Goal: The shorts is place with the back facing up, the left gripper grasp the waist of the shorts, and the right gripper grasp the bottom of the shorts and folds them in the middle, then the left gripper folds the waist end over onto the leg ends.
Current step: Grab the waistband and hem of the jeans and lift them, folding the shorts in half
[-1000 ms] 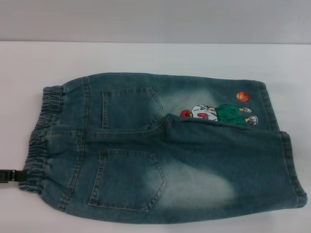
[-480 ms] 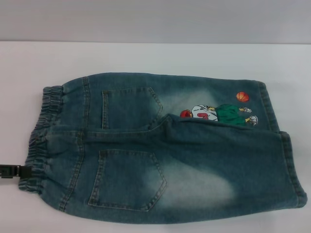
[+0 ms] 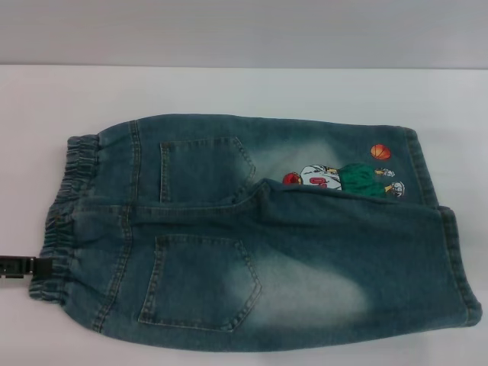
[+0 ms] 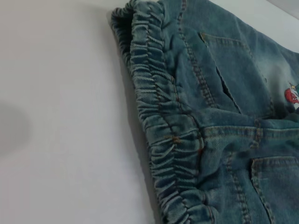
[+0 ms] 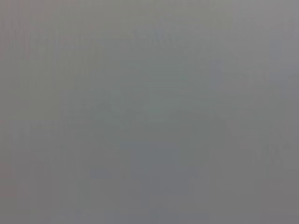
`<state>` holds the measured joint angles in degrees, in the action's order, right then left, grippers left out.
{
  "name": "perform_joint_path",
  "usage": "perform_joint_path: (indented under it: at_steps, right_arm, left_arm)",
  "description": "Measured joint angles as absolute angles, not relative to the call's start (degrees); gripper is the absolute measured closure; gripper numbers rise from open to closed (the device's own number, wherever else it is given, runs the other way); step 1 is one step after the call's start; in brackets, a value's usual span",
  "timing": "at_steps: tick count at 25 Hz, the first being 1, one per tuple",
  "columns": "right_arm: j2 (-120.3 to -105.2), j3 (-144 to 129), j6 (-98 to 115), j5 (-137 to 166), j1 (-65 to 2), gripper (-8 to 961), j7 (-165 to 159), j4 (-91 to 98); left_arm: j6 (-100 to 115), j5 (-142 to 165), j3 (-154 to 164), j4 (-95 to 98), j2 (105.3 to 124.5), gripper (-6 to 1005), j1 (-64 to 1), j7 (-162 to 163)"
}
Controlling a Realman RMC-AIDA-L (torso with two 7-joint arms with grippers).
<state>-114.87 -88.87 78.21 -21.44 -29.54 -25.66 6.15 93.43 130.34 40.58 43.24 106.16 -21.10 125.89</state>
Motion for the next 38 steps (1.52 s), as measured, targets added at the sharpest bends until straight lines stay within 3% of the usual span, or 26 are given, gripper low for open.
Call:
perform_joint_path:
  at_steps: [38]
  right_arm:
    - [-114.78, -89.1, 78.2, -21.4, -29.4, 365, -25.7, 6.5]
  left_arm:
    - [93.9, 131.1, 41.0, 43.2, 106.61, 201, -21.3, 126.5]
